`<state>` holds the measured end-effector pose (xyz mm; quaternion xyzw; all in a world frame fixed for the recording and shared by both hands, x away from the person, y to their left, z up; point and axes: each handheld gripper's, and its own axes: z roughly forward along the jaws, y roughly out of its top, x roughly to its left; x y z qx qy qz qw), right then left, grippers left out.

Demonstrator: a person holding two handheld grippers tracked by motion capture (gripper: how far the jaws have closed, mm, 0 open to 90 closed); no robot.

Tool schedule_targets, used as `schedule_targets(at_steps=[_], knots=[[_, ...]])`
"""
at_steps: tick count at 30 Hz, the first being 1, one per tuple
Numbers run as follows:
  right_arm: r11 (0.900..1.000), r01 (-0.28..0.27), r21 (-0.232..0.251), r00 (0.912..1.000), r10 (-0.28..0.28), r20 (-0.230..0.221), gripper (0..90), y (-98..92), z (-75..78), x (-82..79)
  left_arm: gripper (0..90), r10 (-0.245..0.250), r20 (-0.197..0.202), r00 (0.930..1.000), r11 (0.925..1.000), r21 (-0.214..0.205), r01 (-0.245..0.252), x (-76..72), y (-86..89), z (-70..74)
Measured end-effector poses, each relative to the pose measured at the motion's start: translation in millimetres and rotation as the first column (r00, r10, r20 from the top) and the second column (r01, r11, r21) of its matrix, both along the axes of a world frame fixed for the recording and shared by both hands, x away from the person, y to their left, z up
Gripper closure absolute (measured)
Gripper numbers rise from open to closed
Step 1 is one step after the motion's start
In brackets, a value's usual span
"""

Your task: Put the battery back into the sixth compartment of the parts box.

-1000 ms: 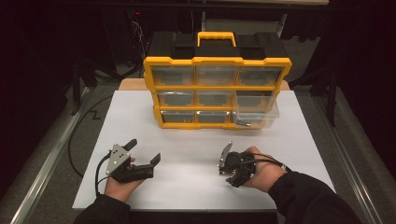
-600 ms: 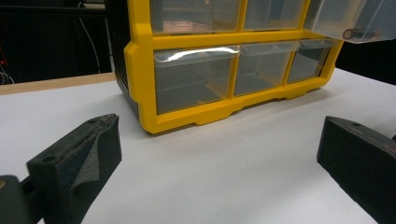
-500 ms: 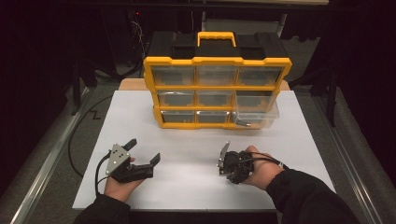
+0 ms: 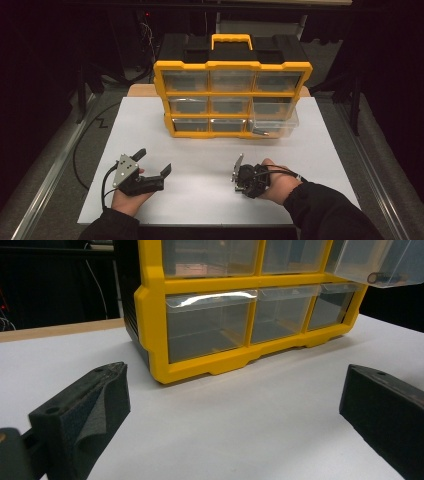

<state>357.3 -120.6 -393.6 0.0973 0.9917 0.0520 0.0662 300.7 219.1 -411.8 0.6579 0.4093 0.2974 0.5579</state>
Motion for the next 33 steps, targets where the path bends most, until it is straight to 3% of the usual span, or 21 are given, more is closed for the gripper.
schedule_targets(at_steps=[8, 16, 28, 33], knots=[[0.9994, 0.012, 0.032, 0.9992, -0.011, -0.039, 73.8, -3.3, -2.4, 4.5, 0.6, -0.001, 0.004, 1.0, 1.0, -0.001, 0.001, -0.4, -0.8, -0.1], [0.9994, 0.012, 0.034, 0.9977, -0.009, -0.067, 78.5, -3.3, -2.4, 6.5, 0.6, 0.001, 0.001, 1.0, 0.9999, -0.015, -0.001, 1.8, -0.9, -1.4], [0.9995, 0.027, 0.016, 0.9964, -0.026, -0.081, 79.2, -0.7, -0.7, 7.6, 0.6, -0.005, 0.003, 1.0, 0.9996, -0.028, 0.005, 0.8, 0.6, -1.1], [0.9993, 0.032, 0.021, 0.998, -0.031, -0.056, 79.2, -2.0, 8.4, 4.4, 0.5, 0.007, 0.009, 0.9999, 0.9998, -0.018, -0.007, -0.9, 0.9, -0.3]])
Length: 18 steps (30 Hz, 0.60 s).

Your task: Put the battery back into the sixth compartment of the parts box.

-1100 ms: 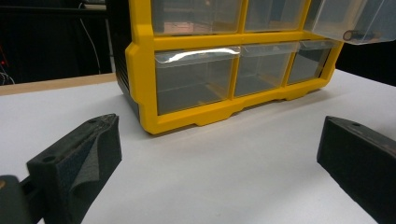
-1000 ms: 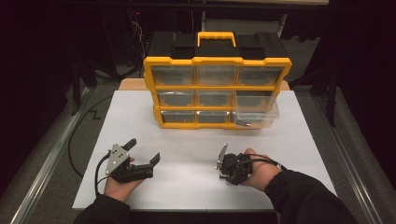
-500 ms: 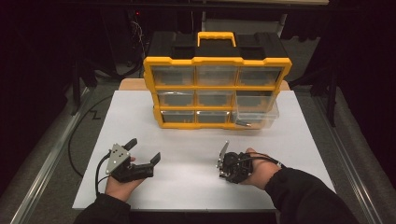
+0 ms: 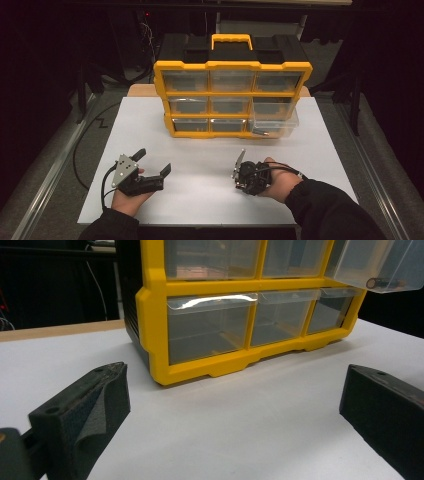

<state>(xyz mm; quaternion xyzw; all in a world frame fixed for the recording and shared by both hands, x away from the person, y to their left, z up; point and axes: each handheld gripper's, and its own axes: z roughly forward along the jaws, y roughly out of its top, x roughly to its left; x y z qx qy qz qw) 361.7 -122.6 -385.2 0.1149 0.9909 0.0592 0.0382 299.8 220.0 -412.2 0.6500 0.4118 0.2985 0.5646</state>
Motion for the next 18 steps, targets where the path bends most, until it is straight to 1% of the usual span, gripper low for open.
schedule_targets(at_steps=[1, 3, 7, 10, 12, 13, 15, 16, 18], knots=[[1.0, 0.002, 0.009, 1.0, -0.002, 0.004, 79.2, -0.6, 2.5, -0.9, 0.3, 0.003, 0.002, 1.0, 1.0, 0.0, -0.003, -0.7, 0.1, 0.4], [0.9999, 0.009, 0.006, 0.9999, -0.009, 0.012, 79.2, -2.0, 8.7, -1.4, 0.3, 0.006, 0.004, 1.0, 1.0, -0.001, -0.006, -1.6, 0.3, 0.8], [0.9993, 0.028, 0.024, 0.9994, -0.029, 0.019, 79.2, -6.7, 16.5, -2.5, 0.3, 0.007, 0.003, 1.0, 1.0, 0.004, -0.007, -1.9, 0.5, 0.7], [0.9994, 0.032, 0.016, 0.9992, -0.032, 0.022, 79.1, -11.1, 21.1, -2.2, 0.3, 0.01, 0.002, 0.9999, 0.9999, 0.003, -0.01, -1.8, 1.0, 0.6], [0.999, 0.038, 0.025, 0.999, -0.039, 0.023, 79.2, -14.5, 23.9, -1.7, 0.3, 0.01, 0.006, 0.9999, 0.9999, 0.005, -0.01, -2.0, 0.8, 0.7], [0.9987, 0.045, 0.021, 0.9987, -0.046, 0.022, 79.1, -16.1, 25.4, -1.7, 0.3, 0.011, 0.007, 0.9999, 0.9999, 0.007, -0.011, -1.9, 0.4, 0.4], [0.9987, 0.047, 0.022, 0.9986, -0.048, 0.024, 79.2, -19.5, 27.0, -1.2, 0.3, 0.014, 0.002, 0.9999, 0.9997, 0.021, -0.014, -1.4, 0.2, 0.1], [0.9984, 0.052, 0.022, 0.9983, -0.052, 0.025, 79.2, -21.2, 27.4, -1.1, 0.3, 0.008, 0.002, 1.0, 0.9998, 0.02, -0.008, -0.8, -0.4, 0.0], [0.9985, 0.054, 0.011, 0.9983, -0.054, 0.023, 79.2, -24.4, 28.8, -1.5, 0.3, 0.009, 0.004, 1.0, 0.9998, 0.017, -0.009, -0.2, -1.1, 0.1]])
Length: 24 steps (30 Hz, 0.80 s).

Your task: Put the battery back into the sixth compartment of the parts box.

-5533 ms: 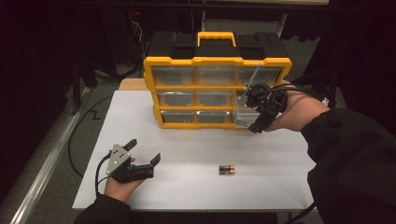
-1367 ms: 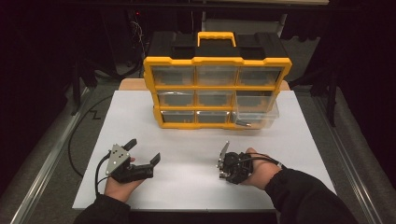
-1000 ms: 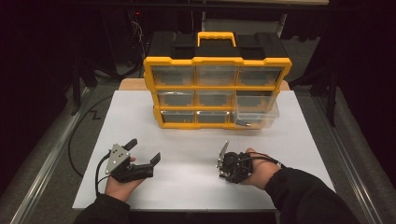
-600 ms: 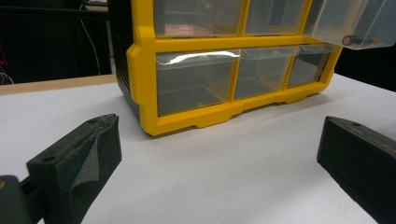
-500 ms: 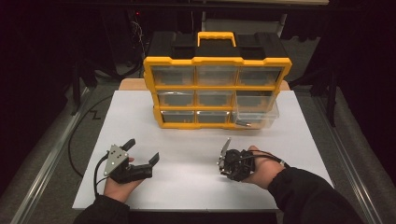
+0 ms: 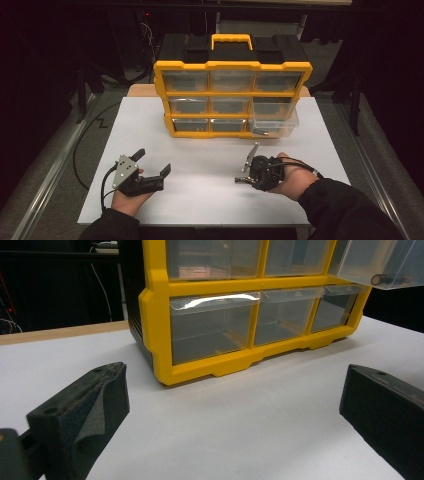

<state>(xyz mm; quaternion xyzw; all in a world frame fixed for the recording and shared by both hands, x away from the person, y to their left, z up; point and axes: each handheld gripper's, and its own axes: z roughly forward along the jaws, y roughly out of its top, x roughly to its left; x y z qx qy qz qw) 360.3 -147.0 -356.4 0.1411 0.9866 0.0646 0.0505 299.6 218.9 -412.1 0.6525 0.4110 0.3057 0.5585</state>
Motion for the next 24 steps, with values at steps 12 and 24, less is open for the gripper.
schedule_targets(at_steps=[12, 24], knots=[[0.9994, 0.03, -0.013, 0.9995, -0.031, -0.01, 79.2, -19.8, 5.5, 4.3, 0.3, 0.006, 0.004, 1.0, 0.9999, 0.008, -0.006, -2.9, 0.6, 0.7], [0.9973, 0.069, -0.023, 0.9976, -0.069, -0.003, 79.2, -45.4, 13.6, 7.4, 0.3, -0.006, -0.005, 1.0, 0.9999, 0.014, 0.006, -1.3, -0.3, -0.7]])
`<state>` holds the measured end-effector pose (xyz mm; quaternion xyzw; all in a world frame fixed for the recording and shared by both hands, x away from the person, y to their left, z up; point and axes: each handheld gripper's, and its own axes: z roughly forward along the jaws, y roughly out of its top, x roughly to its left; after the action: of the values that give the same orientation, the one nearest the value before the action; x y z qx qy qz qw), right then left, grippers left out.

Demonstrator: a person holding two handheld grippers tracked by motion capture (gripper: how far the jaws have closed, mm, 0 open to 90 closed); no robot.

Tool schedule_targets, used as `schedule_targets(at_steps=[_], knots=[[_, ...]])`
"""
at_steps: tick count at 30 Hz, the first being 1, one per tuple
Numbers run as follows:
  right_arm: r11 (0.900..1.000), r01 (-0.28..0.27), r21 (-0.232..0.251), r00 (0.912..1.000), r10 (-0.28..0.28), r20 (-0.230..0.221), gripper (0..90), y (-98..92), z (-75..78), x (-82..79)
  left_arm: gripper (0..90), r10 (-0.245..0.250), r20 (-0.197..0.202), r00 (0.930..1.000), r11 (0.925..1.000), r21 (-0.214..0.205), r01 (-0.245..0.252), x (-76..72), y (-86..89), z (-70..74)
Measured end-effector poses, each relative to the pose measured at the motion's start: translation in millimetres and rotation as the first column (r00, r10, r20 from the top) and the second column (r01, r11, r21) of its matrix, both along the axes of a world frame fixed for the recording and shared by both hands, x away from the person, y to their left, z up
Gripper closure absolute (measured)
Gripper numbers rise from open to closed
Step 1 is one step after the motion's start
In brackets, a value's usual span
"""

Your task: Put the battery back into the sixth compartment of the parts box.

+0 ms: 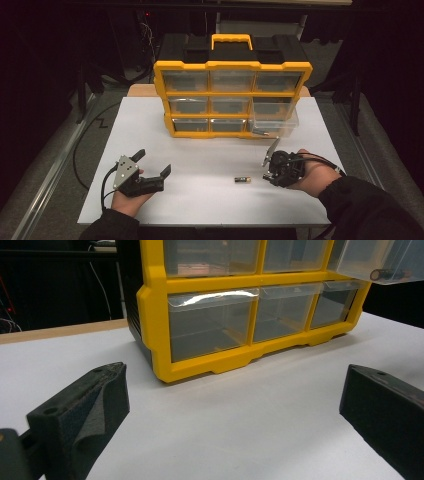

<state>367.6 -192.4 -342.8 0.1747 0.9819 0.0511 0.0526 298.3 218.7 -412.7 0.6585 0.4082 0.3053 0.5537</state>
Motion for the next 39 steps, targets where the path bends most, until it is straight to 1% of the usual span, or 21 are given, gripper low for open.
schedule_targets(at_steps=[3, 6, 9, 11, 17, 18, 24, 29, 31, 33, 34, 37, 39], knots=[[1.0, 0.007, 0.003, 1.0, -0.007, 0.001, 79.2, -6.0, 1.7, 0.4, 0.3, -0.002, 0.001, 1.0, 1.0, 0.005, 0.002, 0.4, -0.7, -0.3], [0.9997, 0.026, 0.005, 0.9997, -0.026, -0.004, 79.2, -10.5, 0.9, 1.9, 0.3, -0.001, -0.001, 1.0, 1.0, 0.007, 0.001, 0.6, -1.1, -0.4], [0.9995, 0.031, -0.004, 0.9995, -0.031, -0.004, 79.2, -12.6, 0.6, 3.2, 0.3, -0.003, 0.0, 1.0, 0.9999, 0.016, 0.003, 0.4, -1.7, -0.7], [0.9994, 0.035, -0.007, 0.9994, -0.035, -0.007, 79.2, -13.6, 0.7, 4.0, 0.3, 0.0, -0.001, 1.0, 0.9999, 0.014, 0.0, 0.8, -1.7, -0.8], [0.9992, 0.039, 0.004, 0.9992, -0.039, -0.005, 79.2, -14.0, 4.2, 5.9, 0.3, -0.004, -0.005, 1.0, 0.9999, 0.015, 0.004, 1.5, -2.4, -1.4], [0.9993, 0.038, -0.004, 0.9993, -0.038, -0.004, 79.2, -13.5, 6.2, 6.4, 0.3, -0.005, -0.005, 1.0, 0.9999, 0.016, 0.005, 1.5, -2.4, -1.4], [0.9993, 0.038, 0.004, 0.9993, -0.038, -0.004, 79.2, -9.7, 18.9, 9.6, 0.3, -0.007, -0.007, 1.0, 0.9997, 0.022, 0.007, 1.8, -2.3, -1.6], [0.9993, 0.036, -0.005, 0.9994, -0.036, -0.002, 79.2, -6.7, 28.9, 12.1, 0.3, -0.006, -0.006, 1.0, 0.9998, 0.018, 0.007, 1.5, -2.3, -1.5], [0.9994, 0.035, 0.002, 0.9993, -0.035, -0.01, 79.2, -5.4, 33.0, 13.0, 0.3, -0.006, -0.005, 1.0, 0.9999, 0.016, 0.006, 1.4, -2.1, -1.3], [0.9987, 0.04, 0.031, 0.9989, -0.039, -0.027, 79.2, -5.1, 36.9, 14.8, 0.3, -0.005, -0.005, 1.0, 0.9999, 0.015, 0.005, 1.4, -2.0, -1.3], [0.9984, 0.045, 0.034, 0.9986, -0.044, -0.03, 79.2, -4.8, 38.8, 15.4, 0.3, -0.006, -0.004, 1.0, 0.9999, 0.015, 0.006, 1.4, -2.1, -1.3], [0.9989, 0.044, 0.019, 0.9988, -0.043, -0.024, 79.2, -3.0, 43.0, 17.4, 0.3, -0.006, -0.003, 1.0, 0.9999, 0.014, 0.006, 1.2, -2.1, -1.1], [0.9988, 0.045, 0.019, 0.9987, -0.044, -0.024, 79.2, -2.2, 45.4, 18.3, 0.3, -0.005, -0.002, 1.0, 0.9998, 0.017, 0.005, 1.1, -1.3, -0.8]])
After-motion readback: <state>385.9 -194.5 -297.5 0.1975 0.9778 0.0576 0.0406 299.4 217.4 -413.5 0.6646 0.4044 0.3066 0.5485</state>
